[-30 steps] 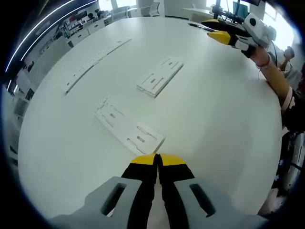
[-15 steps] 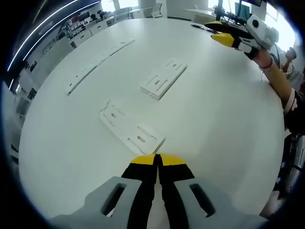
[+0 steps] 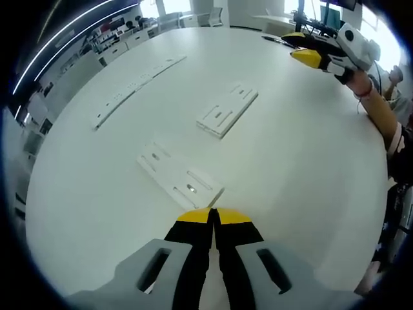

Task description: Locate the socket holder cover, grip the socket holder cover, clip it into the socket holder slot.

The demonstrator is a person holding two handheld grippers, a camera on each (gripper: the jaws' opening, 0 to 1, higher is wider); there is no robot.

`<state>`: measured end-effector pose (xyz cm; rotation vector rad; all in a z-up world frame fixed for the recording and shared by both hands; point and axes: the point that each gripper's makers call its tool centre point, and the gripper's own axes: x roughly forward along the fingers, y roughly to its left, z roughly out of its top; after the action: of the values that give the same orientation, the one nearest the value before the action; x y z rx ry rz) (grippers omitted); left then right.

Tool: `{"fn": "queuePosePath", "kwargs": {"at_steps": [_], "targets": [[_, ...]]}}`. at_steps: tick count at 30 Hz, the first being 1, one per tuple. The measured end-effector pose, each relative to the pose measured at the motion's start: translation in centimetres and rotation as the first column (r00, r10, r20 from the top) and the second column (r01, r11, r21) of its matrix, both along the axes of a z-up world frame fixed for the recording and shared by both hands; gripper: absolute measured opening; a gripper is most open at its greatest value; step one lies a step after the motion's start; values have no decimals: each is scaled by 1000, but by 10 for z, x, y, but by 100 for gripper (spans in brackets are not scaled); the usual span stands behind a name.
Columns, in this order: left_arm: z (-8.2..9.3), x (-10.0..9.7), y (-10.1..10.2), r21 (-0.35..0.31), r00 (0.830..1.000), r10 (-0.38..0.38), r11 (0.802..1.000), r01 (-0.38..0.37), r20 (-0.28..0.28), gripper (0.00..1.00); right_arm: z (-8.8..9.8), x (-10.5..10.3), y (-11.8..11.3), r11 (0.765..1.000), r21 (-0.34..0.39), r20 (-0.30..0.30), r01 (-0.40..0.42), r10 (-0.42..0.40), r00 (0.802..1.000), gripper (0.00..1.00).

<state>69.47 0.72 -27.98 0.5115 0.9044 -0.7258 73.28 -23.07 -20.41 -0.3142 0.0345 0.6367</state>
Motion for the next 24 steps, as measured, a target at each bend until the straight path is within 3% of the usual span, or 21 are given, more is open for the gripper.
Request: {"fn": "queuePosePath", "kwargs": {"at_steps": [24], "targets": [[1, 5, 1, -17, 1000, 29, 999, -29, -8, 3, -4, -2, 3, 1000, -17, -6, -8, 8, 1000, 34]]}}
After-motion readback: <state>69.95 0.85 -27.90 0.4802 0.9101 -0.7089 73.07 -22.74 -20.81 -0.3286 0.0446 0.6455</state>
